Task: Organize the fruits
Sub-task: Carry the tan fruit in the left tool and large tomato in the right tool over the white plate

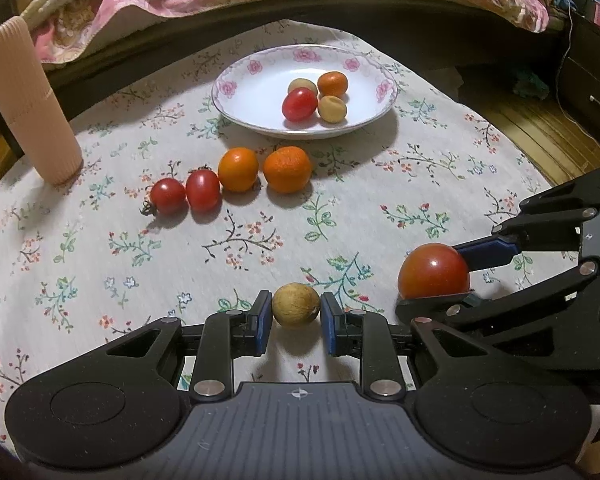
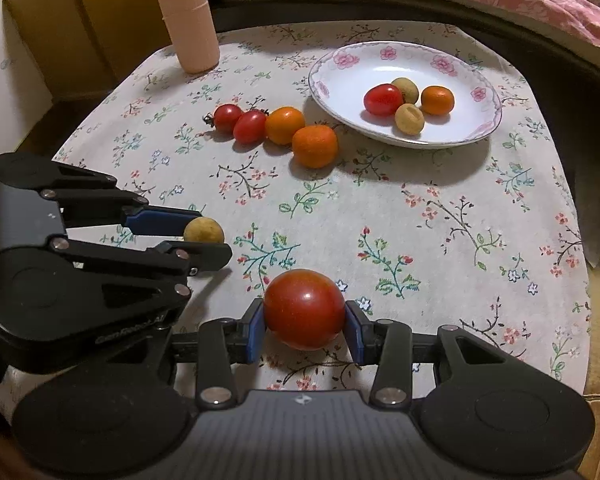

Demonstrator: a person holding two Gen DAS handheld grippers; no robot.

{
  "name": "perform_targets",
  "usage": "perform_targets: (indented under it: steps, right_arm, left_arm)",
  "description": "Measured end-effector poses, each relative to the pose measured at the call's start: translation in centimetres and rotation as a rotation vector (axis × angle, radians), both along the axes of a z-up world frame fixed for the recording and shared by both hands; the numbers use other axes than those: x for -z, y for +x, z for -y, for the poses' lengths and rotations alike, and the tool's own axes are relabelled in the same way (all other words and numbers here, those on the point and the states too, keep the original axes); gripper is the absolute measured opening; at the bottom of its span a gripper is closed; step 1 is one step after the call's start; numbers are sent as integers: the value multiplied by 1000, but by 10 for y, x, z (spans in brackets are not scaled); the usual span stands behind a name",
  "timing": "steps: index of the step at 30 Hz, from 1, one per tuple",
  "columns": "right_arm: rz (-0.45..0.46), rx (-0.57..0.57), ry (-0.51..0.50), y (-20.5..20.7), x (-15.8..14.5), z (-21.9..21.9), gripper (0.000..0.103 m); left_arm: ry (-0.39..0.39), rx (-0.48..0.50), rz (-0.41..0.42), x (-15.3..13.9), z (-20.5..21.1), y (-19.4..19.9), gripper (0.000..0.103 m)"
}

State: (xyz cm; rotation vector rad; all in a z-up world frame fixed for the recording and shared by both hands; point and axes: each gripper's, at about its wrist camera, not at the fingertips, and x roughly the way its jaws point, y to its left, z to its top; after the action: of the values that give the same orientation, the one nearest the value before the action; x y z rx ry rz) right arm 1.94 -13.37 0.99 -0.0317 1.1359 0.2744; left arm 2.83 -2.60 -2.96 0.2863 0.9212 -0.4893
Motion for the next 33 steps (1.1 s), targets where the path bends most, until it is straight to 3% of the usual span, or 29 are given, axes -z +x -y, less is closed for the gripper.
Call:
perform_targets:
  steps: [21,33]
  right_arm:
    - [38,47,23,17,-12,9,43]
    - [98,95,30,43,-26,25,43]
  left_arm:
    - [-24,-16,38,-12,4,15,32]
    - [-47,-24,72,-29,15,46,32]
